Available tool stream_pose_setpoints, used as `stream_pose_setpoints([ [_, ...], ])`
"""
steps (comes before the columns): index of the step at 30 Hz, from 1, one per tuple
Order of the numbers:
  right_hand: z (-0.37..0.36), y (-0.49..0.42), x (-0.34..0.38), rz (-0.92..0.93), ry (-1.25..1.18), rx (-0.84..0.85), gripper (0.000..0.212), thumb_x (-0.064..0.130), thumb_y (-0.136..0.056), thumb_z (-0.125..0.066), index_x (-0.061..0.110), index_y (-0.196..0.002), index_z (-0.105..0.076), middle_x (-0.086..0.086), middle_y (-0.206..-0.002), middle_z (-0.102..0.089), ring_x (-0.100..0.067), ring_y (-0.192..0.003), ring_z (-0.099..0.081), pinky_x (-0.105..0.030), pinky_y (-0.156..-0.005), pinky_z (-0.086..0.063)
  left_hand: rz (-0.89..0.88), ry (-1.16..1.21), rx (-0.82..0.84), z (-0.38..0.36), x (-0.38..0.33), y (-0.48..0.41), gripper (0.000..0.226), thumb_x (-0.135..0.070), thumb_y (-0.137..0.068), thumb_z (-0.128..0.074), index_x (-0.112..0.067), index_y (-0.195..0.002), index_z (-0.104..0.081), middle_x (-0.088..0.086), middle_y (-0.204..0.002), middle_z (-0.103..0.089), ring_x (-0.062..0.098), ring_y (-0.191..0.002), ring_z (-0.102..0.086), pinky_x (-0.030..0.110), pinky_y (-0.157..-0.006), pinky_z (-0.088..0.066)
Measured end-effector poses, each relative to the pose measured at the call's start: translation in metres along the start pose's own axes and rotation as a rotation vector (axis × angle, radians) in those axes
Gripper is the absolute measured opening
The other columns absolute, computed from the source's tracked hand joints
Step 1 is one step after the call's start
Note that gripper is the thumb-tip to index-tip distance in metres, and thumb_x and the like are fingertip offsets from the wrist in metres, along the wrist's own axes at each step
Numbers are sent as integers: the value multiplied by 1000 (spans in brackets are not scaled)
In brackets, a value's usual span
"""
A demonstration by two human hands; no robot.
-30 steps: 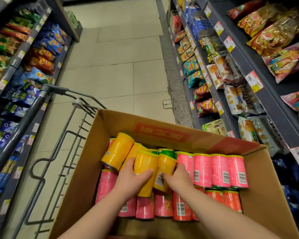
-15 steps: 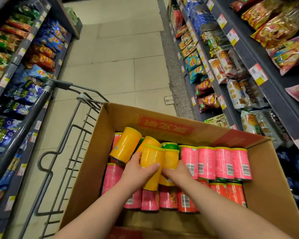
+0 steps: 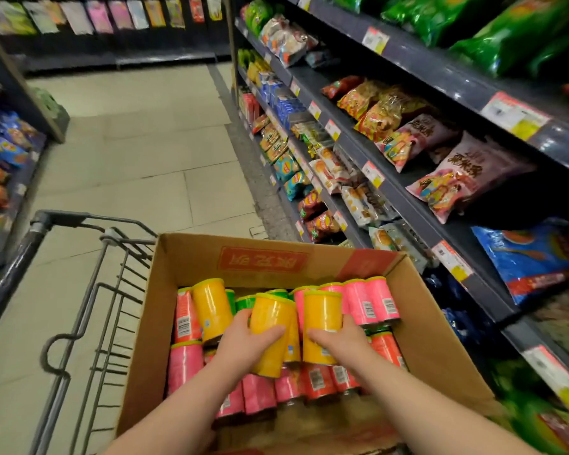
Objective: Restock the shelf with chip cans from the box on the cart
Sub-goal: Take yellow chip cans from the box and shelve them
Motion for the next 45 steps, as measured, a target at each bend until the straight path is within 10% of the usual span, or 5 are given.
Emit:
stream_pose_setpoints([
  [30,63,248,-104,27,-346,-426,53,34,-76,-76,23,-116,-42,-1,-111,-57,-17,-99,-59,-31,-81,-49,-442,23,386,-63,-14,176,51,-43,-72,-77,-23,-109,-49,3,-109,-62,16,-90,-57,26,-70,-44],
  [45,133,434,-288,-59,-584,-650,50,35,-78,-75,24,-117,-47,2,-112,-61,-13,-98,-61,-25,-74,-49,-490,27,683,-208,4,382,40,-34,-84,-69,-19,-115,-49,-8,-94,-57,8,-82,-58,24,-59,-45],
])
Point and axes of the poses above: each hand's wrist, its own y-axis away from the middle knuckle, its own z-axis out of the back of the hand, x = y × z, the point moved 4 cm from there along -y, towards the middle knuckle
